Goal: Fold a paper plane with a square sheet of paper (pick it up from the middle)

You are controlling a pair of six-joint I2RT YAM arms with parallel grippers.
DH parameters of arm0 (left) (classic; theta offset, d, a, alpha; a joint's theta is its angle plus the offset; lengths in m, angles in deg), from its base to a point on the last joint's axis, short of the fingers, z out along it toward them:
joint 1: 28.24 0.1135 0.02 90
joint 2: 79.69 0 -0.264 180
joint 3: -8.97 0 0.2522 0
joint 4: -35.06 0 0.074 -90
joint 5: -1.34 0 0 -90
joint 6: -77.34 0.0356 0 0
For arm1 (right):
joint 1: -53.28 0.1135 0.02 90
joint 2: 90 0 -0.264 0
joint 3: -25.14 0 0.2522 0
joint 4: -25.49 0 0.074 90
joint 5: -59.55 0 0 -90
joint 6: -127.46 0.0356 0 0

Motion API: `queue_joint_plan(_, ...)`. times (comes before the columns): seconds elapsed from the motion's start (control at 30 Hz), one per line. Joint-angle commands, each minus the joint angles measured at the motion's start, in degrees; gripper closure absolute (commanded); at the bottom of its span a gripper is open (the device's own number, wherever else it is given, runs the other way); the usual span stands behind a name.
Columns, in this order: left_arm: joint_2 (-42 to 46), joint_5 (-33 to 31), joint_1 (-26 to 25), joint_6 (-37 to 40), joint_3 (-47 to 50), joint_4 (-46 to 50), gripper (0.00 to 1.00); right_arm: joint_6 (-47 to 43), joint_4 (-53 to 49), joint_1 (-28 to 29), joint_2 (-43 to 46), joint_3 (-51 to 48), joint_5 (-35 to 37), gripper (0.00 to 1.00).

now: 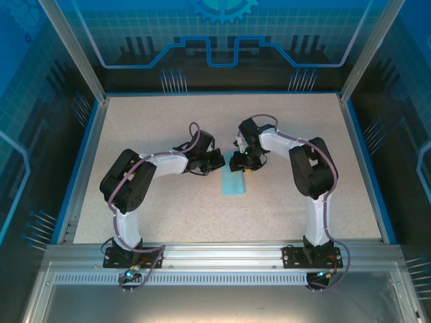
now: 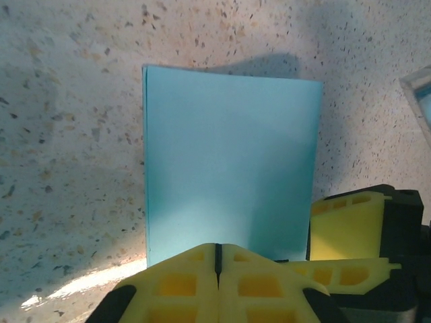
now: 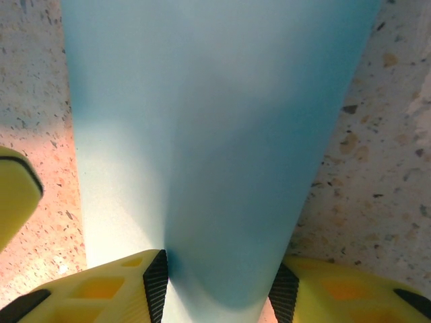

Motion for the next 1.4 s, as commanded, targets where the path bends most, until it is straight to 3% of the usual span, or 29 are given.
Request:
queue_joint_plan(0.0,-1.9,2.6,-0.4,-0.5,-1.4,1.0,0.96,-1.1,1.4,1.1,-6.1,-2.0,4.5,0.52)
queue_joint_plan(0.6,-4.7,1.5,-0.4,-1.1,-3.3,6.8,0.99,-0.1,1.6,1.1,-5.3,-1.8,3.5,0.52)
queue_joint_plan(1.1,-6.4,1.1,-0.4,-0.7,-3.4,9.2,1.00,3.5,5.6,-1.9,10.0,-3.2,-2.9,0.48)
queue_joint_plan(1.37,-6.4,1.0,-0.4,-0.9,-3.4,9.6,1.00,2.0,6.4,-0.6,7.7,-2.9,-9.6,0.63)
